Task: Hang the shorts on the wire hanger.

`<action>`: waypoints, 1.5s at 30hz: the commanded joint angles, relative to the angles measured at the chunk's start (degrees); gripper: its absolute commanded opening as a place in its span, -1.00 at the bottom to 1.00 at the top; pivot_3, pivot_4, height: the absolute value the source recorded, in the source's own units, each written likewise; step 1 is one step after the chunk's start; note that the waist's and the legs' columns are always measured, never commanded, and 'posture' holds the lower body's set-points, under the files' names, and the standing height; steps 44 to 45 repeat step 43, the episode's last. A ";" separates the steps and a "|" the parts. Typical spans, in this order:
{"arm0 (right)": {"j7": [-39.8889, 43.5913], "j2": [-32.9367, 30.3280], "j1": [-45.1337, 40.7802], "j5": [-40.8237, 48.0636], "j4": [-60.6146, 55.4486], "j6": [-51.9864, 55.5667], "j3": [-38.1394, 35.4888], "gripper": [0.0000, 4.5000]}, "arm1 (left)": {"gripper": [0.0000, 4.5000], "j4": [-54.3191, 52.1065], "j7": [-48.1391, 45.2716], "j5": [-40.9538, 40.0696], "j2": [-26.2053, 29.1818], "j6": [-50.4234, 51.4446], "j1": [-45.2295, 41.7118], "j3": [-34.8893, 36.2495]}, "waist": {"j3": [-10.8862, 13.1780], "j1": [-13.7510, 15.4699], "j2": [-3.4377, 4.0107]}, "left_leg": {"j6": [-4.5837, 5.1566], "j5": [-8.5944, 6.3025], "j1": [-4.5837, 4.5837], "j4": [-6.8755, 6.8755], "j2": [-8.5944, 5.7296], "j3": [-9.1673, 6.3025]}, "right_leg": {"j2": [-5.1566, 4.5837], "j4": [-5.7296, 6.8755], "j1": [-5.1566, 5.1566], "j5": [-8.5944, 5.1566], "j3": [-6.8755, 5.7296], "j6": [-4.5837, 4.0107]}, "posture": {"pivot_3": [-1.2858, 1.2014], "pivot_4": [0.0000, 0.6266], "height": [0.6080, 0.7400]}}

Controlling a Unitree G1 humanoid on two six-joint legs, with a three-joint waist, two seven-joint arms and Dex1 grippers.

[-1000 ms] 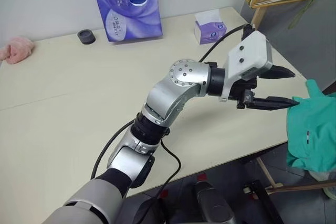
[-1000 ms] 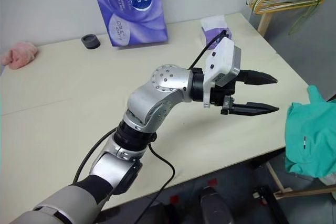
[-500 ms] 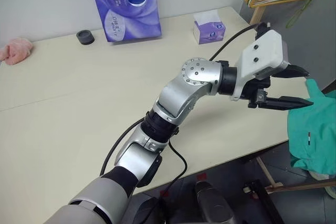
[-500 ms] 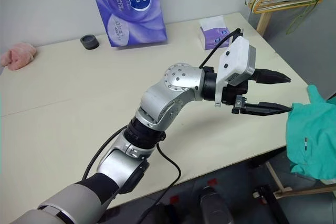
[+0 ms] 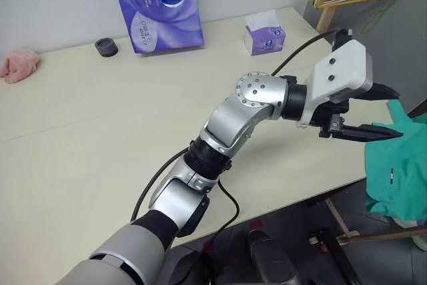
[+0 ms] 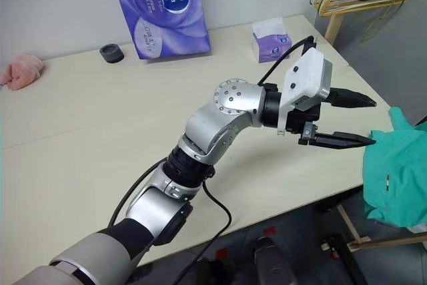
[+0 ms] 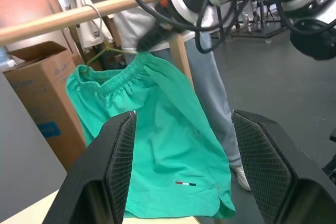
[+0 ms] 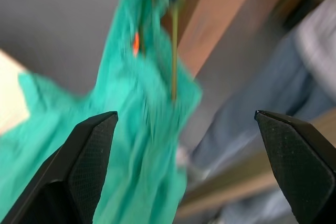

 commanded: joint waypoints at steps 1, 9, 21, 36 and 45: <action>5.73 -1.94 -2.51 -4.79 -4.97 -5.49 4.42 0.98 | 0.36 -1.29 -0.38 -0.09 -0.32 -0.79 -1.16 0.02 | -0.04 -0.12 0.07 | -0.01 0.01 -0.15 0.03 0.00 0.00 | 0.00 0.06 -0.17 0.01 -0.01 0.01 | -0.28 -0.35 1.00; 13.19 14.15 -11.64 -10.48 -14.26 -25.84 31.87 0.98 | 0.36 -6.55 7.29 5.03 8.79 2.81 7.42 2.47 | -0.28 -0.03 0.37 | -0.07 0.05 -0.40 0.16 0.06 -0.17 | 0.00 0.20 -0.45 0.07 -0.10 0.09 | -0.20 -0.43 1.00; 31.35 37.54 -16.81 -36.65 -6.01 -58.63 69.22 0.98 | 0.36 -19.18 47.54 19.57 11.40 13.15 34.63 18.65 | -0.81 6.31 0.13 | -0.61 0.38 -0.63 0.28 -0.01 -0.59 | -0.57 0.90 -1.03 0.43 -0.47 -0.16 | -0.01 -0.58 1.00; 35.29 55.89 -16.41 -46.85 7.44 -67.81 73.68 0.98 | 0.36 -19.60 54.42 18.11 11.72 7.65 46.21 26.00 | -3.17 16.34 -1.43 | -0.80 0.81 -0.85 0.38 -0.05 -0.88 | -0.67 1.17 -1.31 0.96 -1.19 -1.01 | 0.11 -0.70 1.00; 35.72 58.53 -14.90 -49.61 9.80 -69.73 73.21 0.98 | 0.36 -16.99 50.83 16.34 13.64 4.65 45.56 24.50 | -4.13 16.25 -1.37 | -0.85 1.10 -0.59 0.30 -0.01 -0.92 | -0.58 1.34 -1.16 1.12 -1.25 -1.24 | 0.11 -0.73 1.00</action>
